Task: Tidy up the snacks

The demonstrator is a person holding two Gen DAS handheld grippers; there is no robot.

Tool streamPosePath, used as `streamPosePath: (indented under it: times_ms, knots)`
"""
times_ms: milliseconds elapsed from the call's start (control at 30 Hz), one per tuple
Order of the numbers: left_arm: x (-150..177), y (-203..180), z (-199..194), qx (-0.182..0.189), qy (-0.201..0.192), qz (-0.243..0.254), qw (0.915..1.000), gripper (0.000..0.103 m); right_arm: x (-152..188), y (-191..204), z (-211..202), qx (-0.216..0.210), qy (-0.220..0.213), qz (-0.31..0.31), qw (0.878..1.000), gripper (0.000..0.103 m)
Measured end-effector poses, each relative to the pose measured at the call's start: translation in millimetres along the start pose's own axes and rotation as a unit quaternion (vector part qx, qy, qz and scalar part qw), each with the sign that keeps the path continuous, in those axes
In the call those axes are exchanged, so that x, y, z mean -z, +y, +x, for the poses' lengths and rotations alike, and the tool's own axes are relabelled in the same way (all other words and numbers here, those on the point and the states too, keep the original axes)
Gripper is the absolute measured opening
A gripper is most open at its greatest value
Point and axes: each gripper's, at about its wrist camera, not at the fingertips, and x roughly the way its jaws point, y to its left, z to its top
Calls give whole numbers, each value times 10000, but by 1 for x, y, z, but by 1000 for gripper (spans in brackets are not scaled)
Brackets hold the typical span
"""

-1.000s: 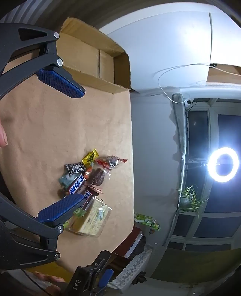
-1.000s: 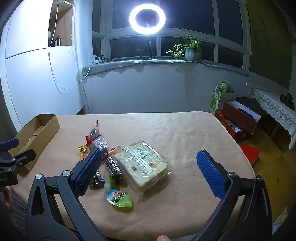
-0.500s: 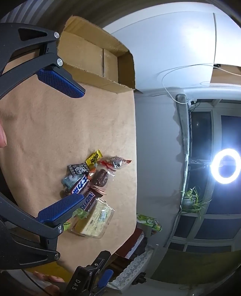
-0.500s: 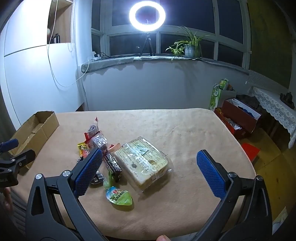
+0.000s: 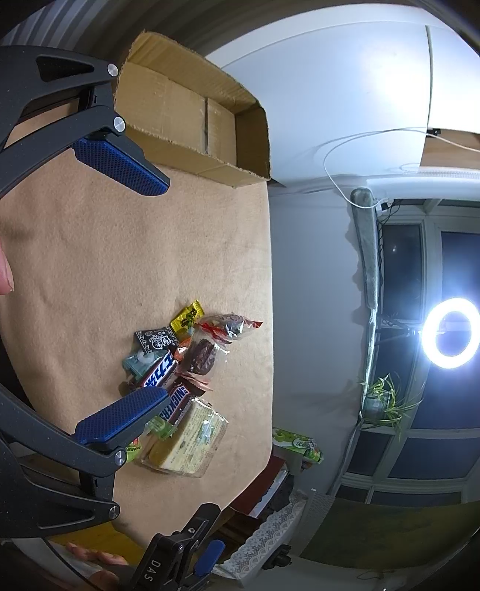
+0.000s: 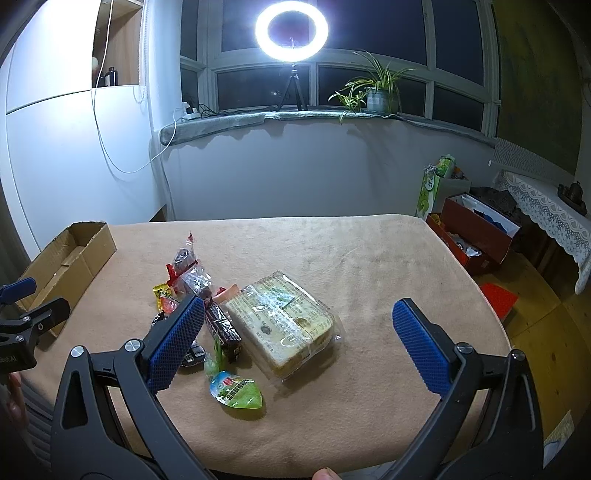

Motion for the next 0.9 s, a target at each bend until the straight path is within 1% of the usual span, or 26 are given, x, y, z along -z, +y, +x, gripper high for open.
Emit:
streamPosePath:
  times_ms: [367, 567, 900]
  knots:
    - [-1, 0, 0, 1, -3, 19, 10000, 103, 3, 1, -1, 21, -10, -52, 10000, 103]
    - [-1, -2, -2, 7, -34, 51, 10000, 103, -3, 7, -2, 165, 24, -149, 9998, 103]
    - [-5, -3, 0, 7, -17, 98, 10000, 103, -6, 10, -6, 132, 20, -147, 9998, 103]
